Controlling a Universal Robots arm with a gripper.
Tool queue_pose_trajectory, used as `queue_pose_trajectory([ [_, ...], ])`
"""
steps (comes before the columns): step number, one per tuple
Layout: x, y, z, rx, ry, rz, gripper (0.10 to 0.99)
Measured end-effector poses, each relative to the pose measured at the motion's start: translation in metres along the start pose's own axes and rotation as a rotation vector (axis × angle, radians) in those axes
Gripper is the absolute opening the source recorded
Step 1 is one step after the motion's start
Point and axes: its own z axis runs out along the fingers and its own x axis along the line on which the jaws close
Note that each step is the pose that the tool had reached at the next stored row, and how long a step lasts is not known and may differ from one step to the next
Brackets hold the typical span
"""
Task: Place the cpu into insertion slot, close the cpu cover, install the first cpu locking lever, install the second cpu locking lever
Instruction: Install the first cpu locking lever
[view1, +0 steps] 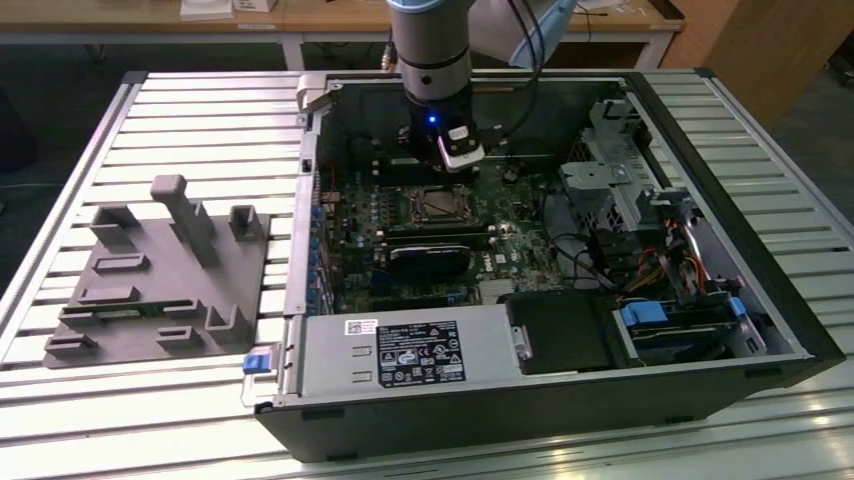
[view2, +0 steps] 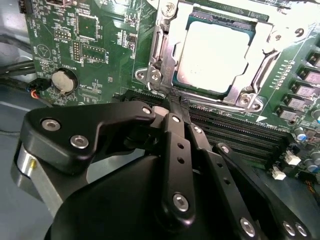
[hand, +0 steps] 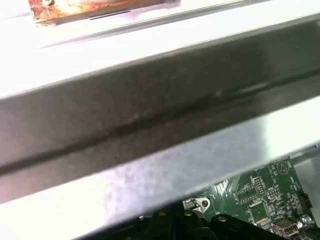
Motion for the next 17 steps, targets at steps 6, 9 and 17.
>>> queue_pose_trajectory([
  [6, -0.0019, 0.0025, -0.0143, 0.000, 0.0000, 0.000, 0.106],
  [9, -0.0029, 0.0037, -0.0213, 0.000, 0.0001, 0.000, 0.106],
  [17, -0.0037, 0.0048, -0.0274, 0.051, -0.0175, -0.010, 0.106],
])
